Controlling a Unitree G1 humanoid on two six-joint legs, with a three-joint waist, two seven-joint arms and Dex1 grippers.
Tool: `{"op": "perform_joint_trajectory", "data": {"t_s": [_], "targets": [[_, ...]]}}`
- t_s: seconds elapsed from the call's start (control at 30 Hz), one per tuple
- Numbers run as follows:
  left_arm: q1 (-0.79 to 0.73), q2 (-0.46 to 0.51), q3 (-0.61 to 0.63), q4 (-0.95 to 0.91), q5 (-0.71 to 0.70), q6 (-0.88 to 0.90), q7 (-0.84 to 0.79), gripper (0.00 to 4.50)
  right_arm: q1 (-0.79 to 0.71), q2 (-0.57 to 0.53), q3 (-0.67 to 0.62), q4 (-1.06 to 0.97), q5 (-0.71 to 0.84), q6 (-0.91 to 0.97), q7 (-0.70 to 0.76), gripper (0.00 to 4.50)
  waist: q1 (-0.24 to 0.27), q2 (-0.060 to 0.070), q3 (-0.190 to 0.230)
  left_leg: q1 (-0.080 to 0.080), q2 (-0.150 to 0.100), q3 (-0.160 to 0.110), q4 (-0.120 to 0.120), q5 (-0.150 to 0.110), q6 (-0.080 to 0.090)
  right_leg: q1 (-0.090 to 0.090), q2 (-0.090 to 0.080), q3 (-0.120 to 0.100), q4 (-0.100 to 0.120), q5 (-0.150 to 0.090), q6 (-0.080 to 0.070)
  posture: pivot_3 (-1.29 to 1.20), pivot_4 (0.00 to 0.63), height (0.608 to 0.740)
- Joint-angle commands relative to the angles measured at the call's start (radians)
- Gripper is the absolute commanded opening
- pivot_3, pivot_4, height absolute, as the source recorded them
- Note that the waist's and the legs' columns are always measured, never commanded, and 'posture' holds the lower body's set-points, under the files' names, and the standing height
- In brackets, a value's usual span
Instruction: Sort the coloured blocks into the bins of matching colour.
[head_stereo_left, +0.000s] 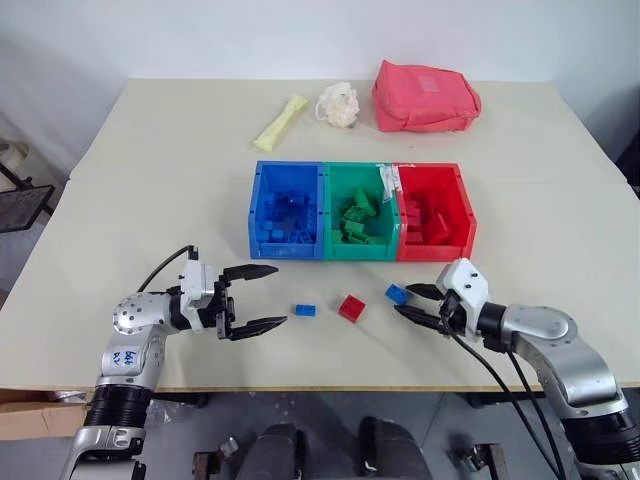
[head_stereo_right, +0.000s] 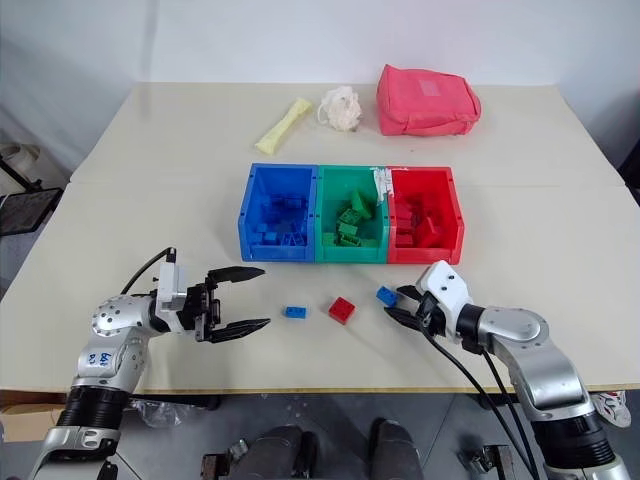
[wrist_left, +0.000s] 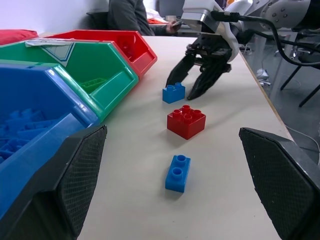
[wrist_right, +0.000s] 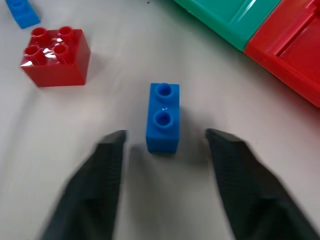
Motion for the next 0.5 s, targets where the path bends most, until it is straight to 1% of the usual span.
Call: {"op": "perform_joint_trajectory", "data": {"t_s": [0.03,0.1,0.3,0.5], "targets": [[0.016,0.008,0.024,-0.041,-0.024,0.006,0.013,4.5,-0.01,0.007,-0.006,-0.011,0.002,-0.018,-0.007,1.01,0.0,0.0,0.0,0.0,0.0,0.0,0.0,0.0,0.0,0.0,0.0,0.0,0.0,0.0,0.0,0.0,0.15,0.74],[0.019,0.007,0.026,-0.045,-0.024,0.008,0.019,4.5,-0.017,0.009,-0.003,-0.015,0.004,-0.018,-0.009,0.43,0.0,0.0,0.0,0.0,0.0,0.0,0.0,0.0,0.0,0.0,0.0,0.0,0.0,0.0,0.0,0.0,0.15,0.74],[0.032,-0.005,0.037,-0.073,-0.028,0.021,0.068,4.5,-0.055,0.0,-0.003,-0.048,0.017,-0.017,0.001,0.45,-0.001,0.0,0.0,0.0,0.0,0.0,0.0,0.0,0.0,0.0,0.0,0.0,0.0,0.0,0.0,0.0,0.15,0.74],[0.048,-0.053,0.087,-0.147,-0.008,0.027,0.25,4.5,-0.239,0.027,0.034,-0.043,0.038,-0.012,0.027,0.45,-0.003,0.0,0.0,0.0,0.0,0.0,0.0,0.0,0.0,0.0,0.0,0.001,0.0,0.0,0.0,0.0,0.15,0.74]]}}
